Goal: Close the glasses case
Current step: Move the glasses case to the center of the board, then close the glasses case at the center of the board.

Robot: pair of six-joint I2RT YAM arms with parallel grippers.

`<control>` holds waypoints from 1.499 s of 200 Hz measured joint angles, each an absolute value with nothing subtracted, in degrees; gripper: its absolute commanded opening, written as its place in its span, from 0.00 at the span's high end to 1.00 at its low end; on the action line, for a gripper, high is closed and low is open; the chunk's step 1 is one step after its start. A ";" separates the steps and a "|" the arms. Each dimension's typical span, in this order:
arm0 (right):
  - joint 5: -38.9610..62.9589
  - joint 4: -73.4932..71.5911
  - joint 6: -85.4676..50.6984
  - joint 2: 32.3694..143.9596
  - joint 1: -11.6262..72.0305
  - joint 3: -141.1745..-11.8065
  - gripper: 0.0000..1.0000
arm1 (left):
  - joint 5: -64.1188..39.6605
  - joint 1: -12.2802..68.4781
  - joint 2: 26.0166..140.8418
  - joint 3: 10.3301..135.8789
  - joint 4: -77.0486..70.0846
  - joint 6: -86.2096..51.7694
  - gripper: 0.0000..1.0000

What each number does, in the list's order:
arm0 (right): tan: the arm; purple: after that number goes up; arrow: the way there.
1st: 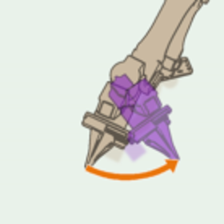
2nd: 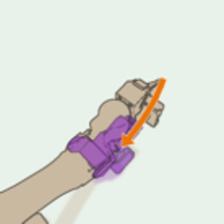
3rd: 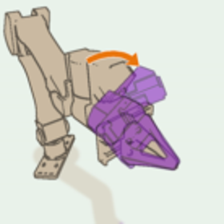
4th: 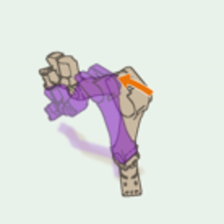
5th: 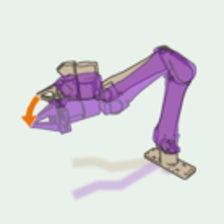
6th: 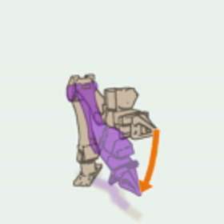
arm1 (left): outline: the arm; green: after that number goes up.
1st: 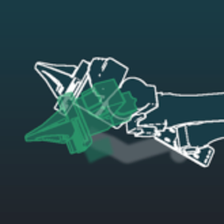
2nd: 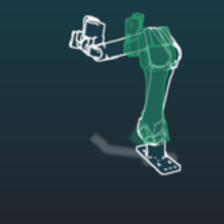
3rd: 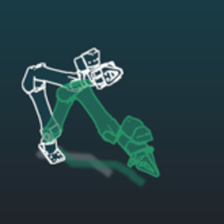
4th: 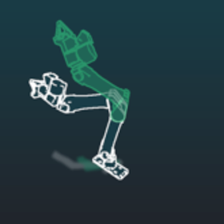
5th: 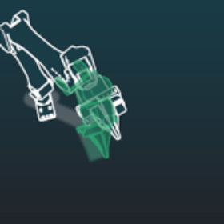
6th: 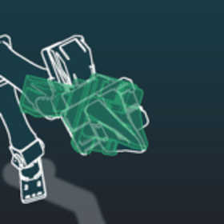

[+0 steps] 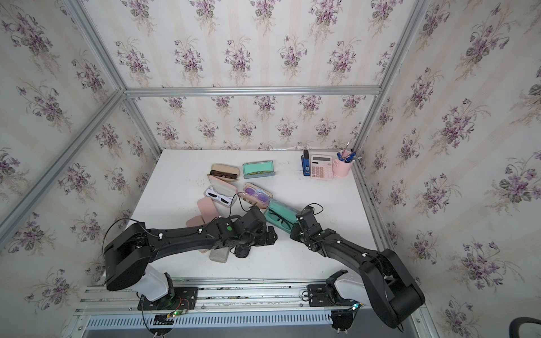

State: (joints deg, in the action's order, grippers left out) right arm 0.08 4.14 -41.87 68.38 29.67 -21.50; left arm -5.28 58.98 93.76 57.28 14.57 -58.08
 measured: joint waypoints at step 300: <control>6.61 19.84 -21.54 72.66 17.15 -47.66 0.43 | 4.49 53.28 109.65 65.95 9.61 -73.67 0.30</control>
State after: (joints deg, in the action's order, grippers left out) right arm 6.61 19.84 -21.54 72.66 17.15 -47.66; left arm 4.49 53.28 109.65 65.95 9.61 -73.67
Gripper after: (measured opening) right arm 0.577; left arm 0.717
